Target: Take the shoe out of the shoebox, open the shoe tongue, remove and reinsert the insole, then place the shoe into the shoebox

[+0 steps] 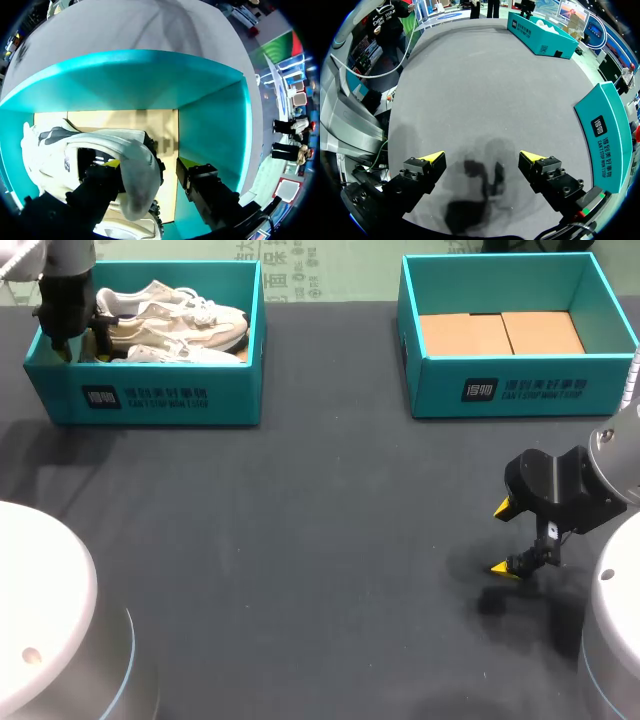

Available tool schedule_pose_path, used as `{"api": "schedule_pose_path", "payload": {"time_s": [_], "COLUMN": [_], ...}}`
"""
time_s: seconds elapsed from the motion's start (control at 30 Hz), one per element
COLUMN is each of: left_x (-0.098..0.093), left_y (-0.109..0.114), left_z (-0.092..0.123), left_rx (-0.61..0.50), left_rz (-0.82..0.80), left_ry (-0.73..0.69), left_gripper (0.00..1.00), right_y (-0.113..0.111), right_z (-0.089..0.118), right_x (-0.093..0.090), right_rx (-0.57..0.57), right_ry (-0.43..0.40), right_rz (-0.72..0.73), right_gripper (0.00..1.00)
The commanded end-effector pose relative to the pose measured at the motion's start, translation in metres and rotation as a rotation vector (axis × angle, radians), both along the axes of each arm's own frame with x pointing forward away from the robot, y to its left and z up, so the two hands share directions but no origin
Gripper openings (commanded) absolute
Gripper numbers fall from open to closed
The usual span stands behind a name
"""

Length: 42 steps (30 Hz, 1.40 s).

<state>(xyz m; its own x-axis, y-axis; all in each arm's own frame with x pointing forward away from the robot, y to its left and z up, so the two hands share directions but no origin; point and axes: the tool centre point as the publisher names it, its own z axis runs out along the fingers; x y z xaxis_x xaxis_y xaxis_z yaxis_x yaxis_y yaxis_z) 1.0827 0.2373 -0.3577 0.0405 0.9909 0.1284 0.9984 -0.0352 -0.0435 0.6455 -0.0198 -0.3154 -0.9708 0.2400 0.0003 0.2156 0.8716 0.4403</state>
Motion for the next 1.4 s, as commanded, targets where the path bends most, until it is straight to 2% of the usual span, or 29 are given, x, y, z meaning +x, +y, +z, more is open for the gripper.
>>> {"api": "schedule_pose_path", "payload": {"time_s": [0.03, 0.13, 0.4, 0.6, 1.0, 1.4], "left_x": [0.001, 0.002, 0.001, 0.0, -0.005, 0.0], "left_y": [0.0, 0.002, 0.006, 0.009, 0.02, 0.017], "left_z": [-0.006, -0.01, -0.018, -0.019, -0.017, 0.006], "left_rx": [0.008, 0.015, 0.026, 0.03, 0.034, 0.009], "left_rz": [0.006, 0.016, 0.032, 0.036, 0.048, 0.118], "left_ry": [-0.001, 0.004, 0.017, 0.021, 0.023, -0.006], "left_gripper": [0.62, 0.58, 0.33, 0.0, 0.0, 0.0], "right_y": [0.0, 0.0, 0.0, 0.0, 0.0, 0.0], "right_z": [0.0, 0.0, 0.0, 0.0, 0.0, 0.0], "right_x": [-0.002, -0.002, -0.002, -0.002, -0.002, -0.002], "right_rx": [-0.001, -0.001, -0.001, -0.001, -0.001, -0.001], "right_ry": [-0.002, -0.002, -0.002, -0.002, -0.002, -0.002], "right_rz": [-0.002, -0.002, -0.002, -0.002, -0.002, -0.002], "right_gripper": [1.0, 1.0, 1.0, 1.0, 1.0, 1.0]}}
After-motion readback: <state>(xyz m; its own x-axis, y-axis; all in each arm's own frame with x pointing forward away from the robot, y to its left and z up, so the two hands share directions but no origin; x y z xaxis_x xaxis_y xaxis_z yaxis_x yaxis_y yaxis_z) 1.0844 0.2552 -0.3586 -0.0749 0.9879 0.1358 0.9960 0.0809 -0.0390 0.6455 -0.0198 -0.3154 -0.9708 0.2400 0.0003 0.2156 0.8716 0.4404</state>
